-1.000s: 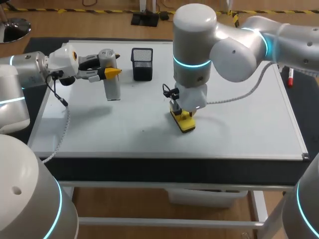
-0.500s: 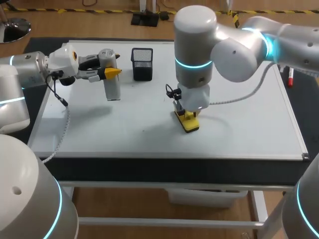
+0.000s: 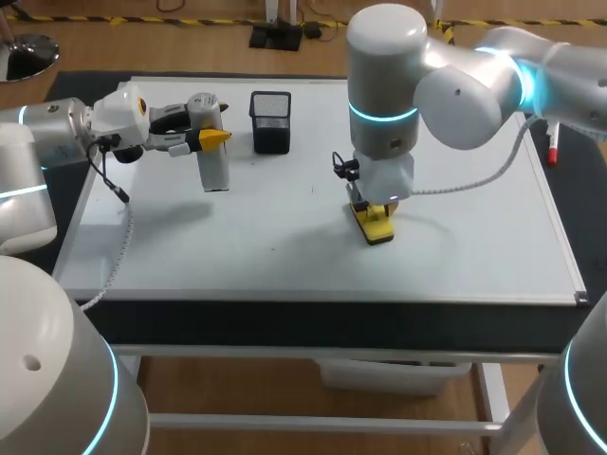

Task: Pick up the inspection probe, press it on each red-marked spot on the whiteboard one by one, put down the probe, pick up the eraser, and wipe off all the red marks.

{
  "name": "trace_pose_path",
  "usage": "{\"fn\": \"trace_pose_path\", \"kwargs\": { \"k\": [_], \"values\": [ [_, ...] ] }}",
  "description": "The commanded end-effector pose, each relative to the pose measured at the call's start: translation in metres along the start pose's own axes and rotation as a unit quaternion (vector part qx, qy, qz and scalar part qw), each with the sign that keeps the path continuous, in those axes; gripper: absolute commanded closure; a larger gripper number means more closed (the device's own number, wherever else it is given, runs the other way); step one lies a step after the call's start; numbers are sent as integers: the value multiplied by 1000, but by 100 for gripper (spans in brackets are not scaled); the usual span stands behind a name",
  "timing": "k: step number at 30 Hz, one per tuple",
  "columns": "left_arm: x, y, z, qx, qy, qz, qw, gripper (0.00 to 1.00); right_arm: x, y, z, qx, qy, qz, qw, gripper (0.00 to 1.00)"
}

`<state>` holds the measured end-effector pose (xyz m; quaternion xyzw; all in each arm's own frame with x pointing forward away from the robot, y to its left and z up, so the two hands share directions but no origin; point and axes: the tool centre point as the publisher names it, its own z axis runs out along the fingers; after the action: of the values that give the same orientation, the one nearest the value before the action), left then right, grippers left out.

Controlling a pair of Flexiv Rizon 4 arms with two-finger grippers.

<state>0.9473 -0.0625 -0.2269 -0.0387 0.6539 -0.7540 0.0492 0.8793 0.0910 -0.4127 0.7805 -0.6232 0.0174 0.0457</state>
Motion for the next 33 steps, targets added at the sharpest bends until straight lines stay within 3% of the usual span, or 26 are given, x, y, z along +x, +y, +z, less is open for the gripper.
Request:
{"fn": "trace_pose_path", "kwargs": {
  "k": [1, 21, 33],
  "values": [
    [0, 0, 0, 1, 0, 1, 1000, 100, 11, -3, 6, -1, 1, 7, 1000, 100],
    [0, 0, 0, 1, 0, 1, 1000, 100, 63, -48, -48, 2, -26, 80, 996, 100],
    [0, 0, 0, 1, 0, 1, 1000, 100, 63, -48, -48, 2, -26, 80, 996, 100]
  ]
}}
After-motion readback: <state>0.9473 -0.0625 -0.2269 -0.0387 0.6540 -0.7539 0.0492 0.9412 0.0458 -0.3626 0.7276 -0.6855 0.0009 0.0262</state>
